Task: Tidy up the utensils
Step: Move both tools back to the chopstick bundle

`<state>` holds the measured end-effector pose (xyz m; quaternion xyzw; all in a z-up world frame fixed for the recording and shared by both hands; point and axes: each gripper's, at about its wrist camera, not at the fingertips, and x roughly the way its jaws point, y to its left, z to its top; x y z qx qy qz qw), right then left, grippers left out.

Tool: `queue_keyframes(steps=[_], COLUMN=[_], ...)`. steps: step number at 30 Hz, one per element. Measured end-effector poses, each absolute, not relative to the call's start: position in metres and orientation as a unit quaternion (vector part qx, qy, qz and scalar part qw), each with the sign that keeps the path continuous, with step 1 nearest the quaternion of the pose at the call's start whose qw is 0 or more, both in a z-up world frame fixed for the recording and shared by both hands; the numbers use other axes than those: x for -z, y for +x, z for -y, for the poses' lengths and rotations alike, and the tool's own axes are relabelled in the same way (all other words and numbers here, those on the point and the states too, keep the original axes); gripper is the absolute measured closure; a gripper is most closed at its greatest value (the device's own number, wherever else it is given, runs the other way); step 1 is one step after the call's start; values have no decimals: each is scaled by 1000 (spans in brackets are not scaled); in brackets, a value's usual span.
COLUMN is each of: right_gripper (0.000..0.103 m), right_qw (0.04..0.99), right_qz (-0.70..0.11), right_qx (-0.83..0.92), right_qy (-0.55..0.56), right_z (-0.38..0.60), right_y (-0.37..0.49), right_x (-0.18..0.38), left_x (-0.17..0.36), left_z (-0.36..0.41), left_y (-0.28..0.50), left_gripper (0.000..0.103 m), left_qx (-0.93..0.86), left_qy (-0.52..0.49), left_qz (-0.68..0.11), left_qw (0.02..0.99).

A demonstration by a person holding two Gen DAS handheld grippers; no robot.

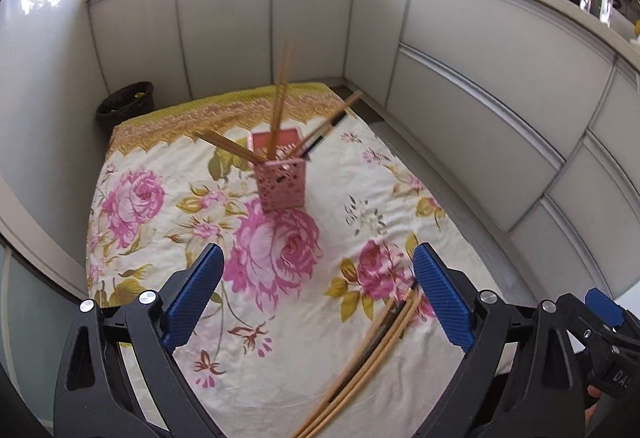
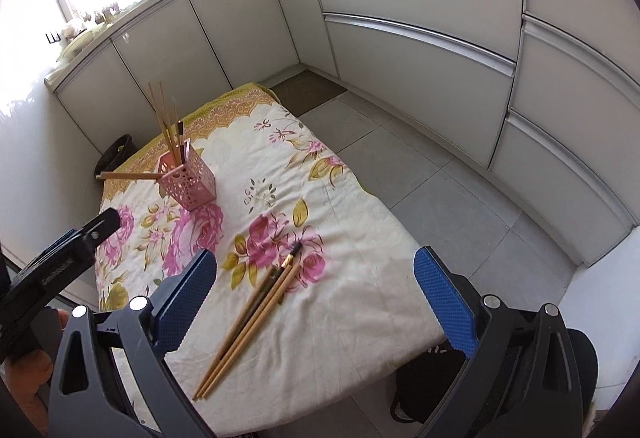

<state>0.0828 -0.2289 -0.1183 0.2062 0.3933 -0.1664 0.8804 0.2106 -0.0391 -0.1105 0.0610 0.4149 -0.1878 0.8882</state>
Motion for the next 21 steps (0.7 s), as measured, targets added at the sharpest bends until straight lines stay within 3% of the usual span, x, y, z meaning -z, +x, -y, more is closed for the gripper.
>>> queue_keyframes(steps=[12,18,21], right_gripper=[7,7,7], right_qw=[826,822,818], right_qz=[-477,-482,-491], right_qx=[163,160,154], right_qy=[255,258,259], right_z=[243,244,243], right_y=[50,50,51], right_x=[170,173,177], left_x=[181,210,226], left_z=[108,129,137], left_y=[228,249,258], left_gripper=[14,30,50], left_qx=[256,269,274], left_qy=[187,211,218], left_qz=[-512,-563,-588], left_qw=[798,752,730])
